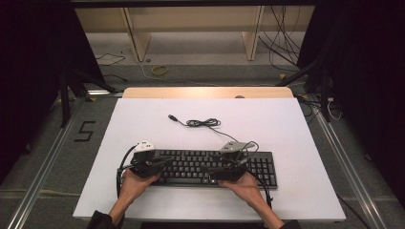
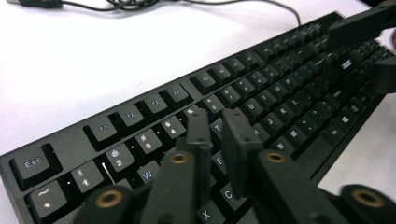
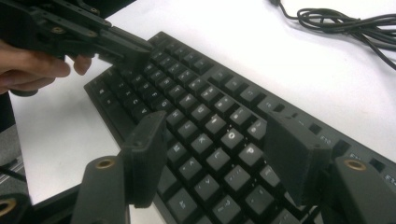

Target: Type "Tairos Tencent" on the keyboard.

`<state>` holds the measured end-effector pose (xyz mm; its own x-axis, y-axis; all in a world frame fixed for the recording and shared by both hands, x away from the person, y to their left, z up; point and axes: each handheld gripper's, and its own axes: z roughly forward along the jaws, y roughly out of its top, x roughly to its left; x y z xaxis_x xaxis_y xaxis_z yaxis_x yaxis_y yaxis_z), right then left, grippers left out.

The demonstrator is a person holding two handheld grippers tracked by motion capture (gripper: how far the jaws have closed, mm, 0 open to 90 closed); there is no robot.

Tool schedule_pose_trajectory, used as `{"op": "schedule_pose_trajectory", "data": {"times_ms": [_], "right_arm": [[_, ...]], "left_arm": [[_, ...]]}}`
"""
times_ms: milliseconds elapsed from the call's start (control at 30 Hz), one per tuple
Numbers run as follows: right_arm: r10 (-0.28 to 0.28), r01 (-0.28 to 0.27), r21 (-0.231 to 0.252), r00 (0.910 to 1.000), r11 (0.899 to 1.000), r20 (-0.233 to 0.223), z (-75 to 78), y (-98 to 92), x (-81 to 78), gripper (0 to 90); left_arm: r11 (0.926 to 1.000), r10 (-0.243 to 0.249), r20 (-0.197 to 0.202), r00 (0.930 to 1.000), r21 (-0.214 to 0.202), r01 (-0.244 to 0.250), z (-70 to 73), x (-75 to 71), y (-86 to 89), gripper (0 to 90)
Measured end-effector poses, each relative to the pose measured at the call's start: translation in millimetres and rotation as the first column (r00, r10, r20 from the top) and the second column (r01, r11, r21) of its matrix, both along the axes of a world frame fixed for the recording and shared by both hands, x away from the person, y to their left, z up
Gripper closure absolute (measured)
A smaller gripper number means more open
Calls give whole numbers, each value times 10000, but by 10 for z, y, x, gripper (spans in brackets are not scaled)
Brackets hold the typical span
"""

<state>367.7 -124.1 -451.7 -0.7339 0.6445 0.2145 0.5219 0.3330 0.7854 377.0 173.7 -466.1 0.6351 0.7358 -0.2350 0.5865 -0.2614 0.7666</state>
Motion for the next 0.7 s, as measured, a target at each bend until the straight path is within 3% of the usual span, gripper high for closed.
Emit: {"op": "schedule_pose_trajectory", "data": {"times_ms": [100, 333, 700], "right_arm": [[9, -9, -12, 10000, 10000, 73, -6, -26, -25, 381], [6, -8, 112, 9998, 9999, 199, 1, -70, -99, 372], [133, -136, 114, 9996, 9998, 238, 8, -63, -142, 372]], "left_arm": [[9997, -122, 30, 9999, 214, 121, -3, 12, -50, 892], [9975, -209, -166, 9996, 672, 220, -38, 89, -164, 894], [9962, -110, -374, 9992, 859, 142, -78, 131, -178, 894]]}}
